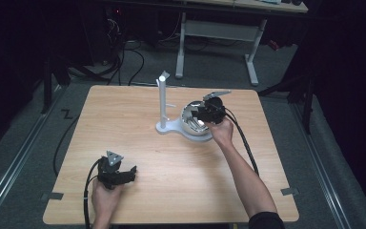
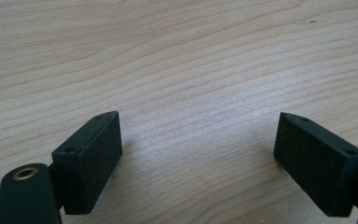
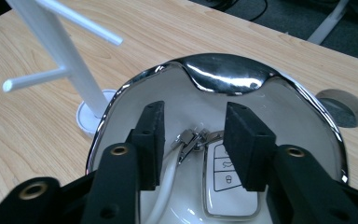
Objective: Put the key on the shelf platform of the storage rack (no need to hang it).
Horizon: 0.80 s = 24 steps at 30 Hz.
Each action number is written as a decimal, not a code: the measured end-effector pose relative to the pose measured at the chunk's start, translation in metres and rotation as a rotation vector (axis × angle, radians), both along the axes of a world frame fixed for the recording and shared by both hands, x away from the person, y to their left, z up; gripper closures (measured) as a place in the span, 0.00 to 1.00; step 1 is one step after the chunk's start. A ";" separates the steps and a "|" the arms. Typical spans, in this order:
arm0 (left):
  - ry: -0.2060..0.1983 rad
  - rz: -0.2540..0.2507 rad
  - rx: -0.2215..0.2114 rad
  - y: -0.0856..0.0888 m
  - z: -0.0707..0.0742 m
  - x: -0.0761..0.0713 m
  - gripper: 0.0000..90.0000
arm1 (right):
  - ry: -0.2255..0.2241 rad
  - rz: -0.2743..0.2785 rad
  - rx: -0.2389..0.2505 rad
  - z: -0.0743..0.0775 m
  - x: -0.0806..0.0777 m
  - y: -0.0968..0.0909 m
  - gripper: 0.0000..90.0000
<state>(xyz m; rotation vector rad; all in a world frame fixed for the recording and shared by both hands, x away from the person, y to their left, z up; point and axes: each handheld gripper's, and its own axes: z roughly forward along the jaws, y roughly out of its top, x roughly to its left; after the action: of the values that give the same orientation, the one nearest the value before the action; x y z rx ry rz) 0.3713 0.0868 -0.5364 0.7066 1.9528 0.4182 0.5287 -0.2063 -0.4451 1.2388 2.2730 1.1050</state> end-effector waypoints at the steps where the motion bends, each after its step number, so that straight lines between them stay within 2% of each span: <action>1: 0.000 -0.001 0.000 0.000 0.000 0.000 0.17 | -0.002 -0.002 0.001 0.000 -0.001 -0.002 0.63; 6: 0.000 0.000 -0.005 0.000 0.000 0.000 0.17 | -0.013 -0.024 0.023 0.003 -0.009 -0.014 0.61; 13: 0.000 0.000 -0.005 0.000 0.000 0.000 0.17 | -0.033 -0.049 0.010 0.005 -0.020 -0.026 0.60; 19: 0.000 -0.001 -0.004 0.000 0.000 0.000 0.17 | -0.026 -0.057 0.026 0.007 -0.025 -0.033 0.59; 24: 0.000 0.001 -0.005 0.000 0.000 0.000 0.17 | -0.046 -0.053 0.018 0.011 -0.030 -0.035 0.58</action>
<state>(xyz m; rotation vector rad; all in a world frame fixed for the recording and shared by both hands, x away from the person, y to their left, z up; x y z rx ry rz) 0.3713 0.0864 -0.5362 0.7022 1.9539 0.4136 0.4988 -0.2408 -0.4343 1.2594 2.1883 1.1262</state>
